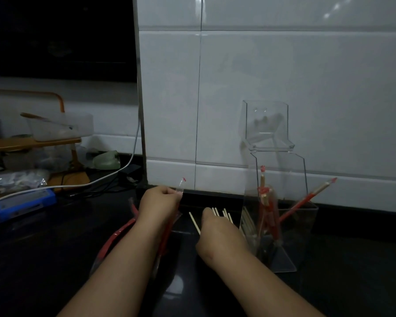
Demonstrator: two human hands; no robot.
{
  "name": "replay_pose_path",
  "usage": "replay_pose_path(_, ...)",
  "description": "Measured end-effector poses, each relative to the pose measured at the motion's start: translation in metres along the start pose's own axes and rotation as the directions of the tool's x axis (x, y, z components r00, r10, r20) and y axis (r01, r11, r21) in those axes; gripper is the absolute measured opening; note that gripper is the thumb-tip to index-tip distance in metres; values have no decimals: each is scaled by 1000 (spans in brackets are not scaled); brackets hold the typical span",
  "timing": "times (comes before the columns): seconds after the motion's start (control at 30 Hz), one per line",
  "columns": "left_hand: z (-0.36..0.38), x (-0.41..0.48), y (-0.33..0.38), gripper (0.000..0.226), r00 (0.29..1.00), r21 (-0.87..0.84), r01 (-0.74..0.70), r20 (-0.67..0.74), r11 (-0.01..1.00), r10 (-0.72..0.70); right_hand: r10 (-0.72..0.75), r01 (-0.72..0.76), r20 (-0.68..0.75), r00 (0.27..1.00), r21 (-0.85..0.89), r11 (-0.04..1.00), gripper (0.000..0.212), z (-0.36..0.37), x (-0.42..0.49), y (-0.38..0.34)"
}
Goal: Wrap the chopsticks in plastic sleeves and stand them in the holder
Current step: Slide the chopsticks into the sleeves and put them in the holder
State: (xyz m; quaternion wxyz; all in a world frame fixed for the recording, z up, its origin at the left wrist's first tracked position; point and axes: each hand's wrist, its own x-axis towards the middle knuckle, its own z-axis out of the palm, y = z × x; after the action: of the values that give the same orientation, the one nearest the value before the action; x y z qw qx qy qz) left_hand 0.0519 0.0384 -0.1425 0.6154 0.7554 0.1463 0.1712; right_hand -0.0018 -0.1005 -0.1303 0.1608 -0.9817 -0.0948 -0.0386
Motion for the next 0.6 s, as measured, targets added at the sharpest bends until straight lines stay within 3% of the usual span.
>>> replay_pose_path(0.27,-2,-6,9,8,1000,-92,-1,-26,996,-1,43,-45,42,998,40,998,57,6,4,0)
replay_pose_path(0.47,-3,-7,13,10,999,-109,-19,-33,994,16,9,-9,17,1000,6,1000,40,5,2,0)
replay_pose_path(0.6,-4,-9,13,4,1000,-96,-30,-6,995,29,-5,5,1,1000,-44,999,44,7,3,-1)
